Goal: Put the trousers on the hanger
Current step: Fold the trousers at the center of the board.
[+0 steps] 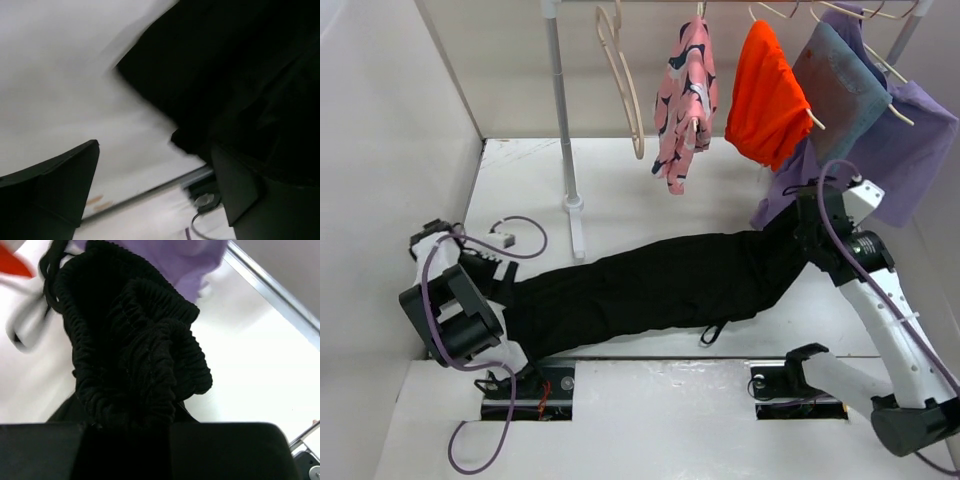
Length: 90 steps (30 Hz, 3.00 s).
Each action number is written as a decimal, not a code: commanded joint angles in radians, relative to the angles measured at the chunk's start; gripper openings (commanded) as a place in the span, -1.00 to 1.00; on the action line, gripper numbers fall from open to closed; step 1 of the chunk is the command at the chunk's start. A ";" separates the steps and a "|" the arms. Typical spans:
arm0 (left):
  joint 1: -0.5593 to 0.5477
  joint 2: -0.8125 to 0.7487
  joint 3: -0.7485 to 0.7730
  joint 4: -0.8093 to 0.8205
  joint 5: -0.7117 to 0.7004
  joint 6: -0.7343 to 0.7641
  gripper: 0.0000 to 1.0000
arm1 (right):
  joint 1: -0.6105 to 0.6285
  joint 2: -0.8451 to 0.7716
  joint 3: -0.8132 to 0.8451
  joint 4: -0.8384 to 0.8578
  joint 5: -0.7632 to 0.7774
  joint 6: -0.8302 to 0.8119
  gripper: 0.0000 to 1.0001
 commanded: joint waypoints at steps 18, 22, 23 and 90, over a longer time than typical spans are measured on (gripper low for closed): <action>-0.409 0.052 -0.036 0.344 0.023 -0.290 -1.00 | 0.753 0.295 0.428 -0.348 0.768 0.025 -1.00; -0.464 0.051 -0.009 0.353 0.044 -0.312 -1.00 | 0.961 0.477 0.527 -0.410 0.799 0.079 -1.00; -0.475 0.051 -0.009 0.353 0.044 -0.322 -1.00 | 0.985 0.505 0.557 -0.433 0.799 0.157 -1.00; -0.472 -0.228 0.085 0.158 -0.063 -0.247 0.40 | 0.785 0.527 -0.015 0.615 -0.496 -0.126 0.76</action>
